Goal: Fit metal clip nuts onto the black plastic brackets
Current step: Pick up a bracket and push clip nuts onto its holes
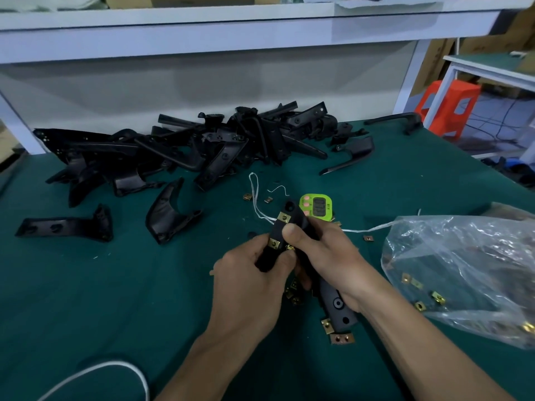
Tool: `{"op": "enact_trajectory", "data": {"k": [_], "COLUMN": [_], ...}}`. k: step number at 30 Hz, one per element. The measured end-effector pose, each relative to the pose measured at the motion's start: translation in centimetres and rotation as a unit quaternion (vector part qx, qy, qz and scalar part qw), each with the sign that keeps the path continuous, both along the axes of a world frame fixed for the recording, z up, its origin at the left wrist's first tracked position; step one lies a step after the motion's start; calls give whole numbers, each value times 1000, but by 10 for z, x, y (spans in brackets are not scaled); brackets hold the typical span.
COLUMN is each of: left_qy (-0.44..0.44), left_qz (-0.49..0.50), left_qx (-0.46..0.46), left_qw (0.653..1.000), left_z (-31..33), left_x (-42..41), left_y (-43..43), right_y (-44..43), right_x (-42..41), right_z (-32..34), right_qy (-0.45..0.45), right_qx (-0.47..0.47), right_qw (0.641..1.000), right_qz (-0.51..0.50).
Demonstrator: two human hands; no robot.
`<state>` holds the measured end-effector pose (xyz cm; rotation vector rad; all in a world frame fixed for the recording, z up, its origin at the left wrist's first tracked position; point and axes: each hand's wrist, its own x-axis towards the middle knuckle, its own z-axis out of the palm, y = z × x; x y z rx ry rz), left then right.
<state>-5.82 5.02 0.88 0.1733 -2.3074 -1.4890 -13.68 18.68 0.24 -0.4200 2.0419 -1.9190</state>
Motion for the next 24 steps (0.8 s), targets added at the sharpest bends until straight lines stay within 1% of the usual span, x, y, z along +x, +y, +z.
{"op": "enact_trajectory", "data": {"k": [3,8,11,14,16,18,21,24], "left_qy": [4,15,13,2,-20,-36,-56,-48], "left_qz": [24,24,10,-9,-15,-21,-50,-74], "left_qx": [-26,-69,-29,74,127,130,111,95], "left_qw": [999,997,999,997,992,991,991,992], "left_z": [-3,-6,-4,3,11,16,27,43], "left_x": [0,2,-1,-3,-3,-4,-7,-10], "left_y": [0,-3,-2,-3,-6,-11,-12,7], "right_y": [-1,-1,-2,6,15,22,32,52], "right_x": [2,4,4,1,0,2,10,26], "right_z": [0,1,8,15,22,31,49,66], "right_qy": [10,7,-13,-55,-104,-123,-101,-87], "right_qx": [4,4,-1,-34,-51,-34,5,25], "right_qw": [1000,1000,999,995,989,987,992,994], "right_qz": [14,18,31,71,90,94,72,57]}}
